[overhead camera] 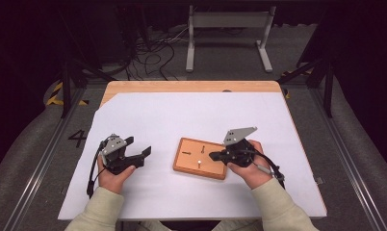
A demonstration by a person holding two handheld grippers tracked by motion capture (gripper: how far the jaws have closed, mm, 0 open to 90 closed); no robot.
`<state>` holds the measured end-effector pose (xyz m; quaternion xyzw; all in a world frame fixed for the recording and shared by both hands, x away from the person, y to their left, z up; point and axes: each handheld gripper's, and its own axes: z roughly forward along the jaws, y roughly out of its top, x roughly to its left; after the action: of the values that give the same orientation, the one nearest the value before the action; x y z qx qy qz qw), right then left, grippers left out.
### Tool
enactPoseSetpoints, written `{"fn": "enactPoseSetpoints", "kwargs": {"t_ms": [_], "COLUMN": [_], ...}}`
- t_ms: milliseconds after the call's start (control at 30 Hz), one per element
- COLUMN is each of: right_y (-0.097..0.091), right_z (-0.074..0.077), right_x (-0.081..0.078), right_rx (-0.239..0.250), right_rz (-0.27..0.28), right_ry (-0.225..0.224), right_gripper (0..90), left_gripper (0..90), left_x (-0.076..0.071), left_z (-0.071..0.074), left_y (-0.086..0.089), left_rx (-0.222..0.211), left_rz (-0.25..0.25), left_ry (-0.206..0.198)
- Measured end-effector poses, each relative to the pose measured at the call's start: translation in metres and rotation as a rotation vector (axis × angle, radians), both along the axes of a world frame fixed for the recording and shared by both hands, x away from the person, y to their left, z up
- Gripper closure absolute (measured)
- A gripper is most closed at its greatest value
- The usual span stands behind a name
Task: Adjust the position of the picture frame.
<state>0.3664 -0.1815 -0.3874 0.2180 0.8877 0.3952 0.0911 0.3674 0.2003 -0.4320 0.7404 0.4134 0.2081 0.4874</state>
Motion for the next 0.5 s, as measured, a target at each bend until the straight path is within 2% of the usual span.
{"fn": "enactPoseSetpoints", "kwargs": {"t_ms": [167,267,367,433,500], "right_y": [-0.007,-0.01,-0.013,-0.012,-0.01], "right_z": [0.001,0.001,-0.004,-0.012,-0.017], "right_x": [-0.017,-0.021,-0.023,-0.025,-0.028], "right_rx": [-0.003,0.0,-0.02,-0.052,-0.075], "right_rz": [0.013,0.015,0.029,0.038,0.038], "right_ry": [-0.003,0.001,0.015,0.039,0.042], "right_gripper": [90.0,90.0,90.0,90.0,90.0], "left_gripper": [22.9,22.8,22.7,22.7,22.7], "left_x": [0.0,-0.001,-0.001,-0.001,0.0], "left_z": [0.004,0.004,0.004,0.005,0.004], "left_y": [0.0,-0.001,-0.001,-0.002,-0.002], "left_rx": [-0.01,-0.005,-0.006,-0.006,-0.003], "left_rz": [-0.004,-0.014,-0.015,-0.018,-0.021], "left_ry": [-0.011,-0.014,-0.015,-0.019,-0.02]}}
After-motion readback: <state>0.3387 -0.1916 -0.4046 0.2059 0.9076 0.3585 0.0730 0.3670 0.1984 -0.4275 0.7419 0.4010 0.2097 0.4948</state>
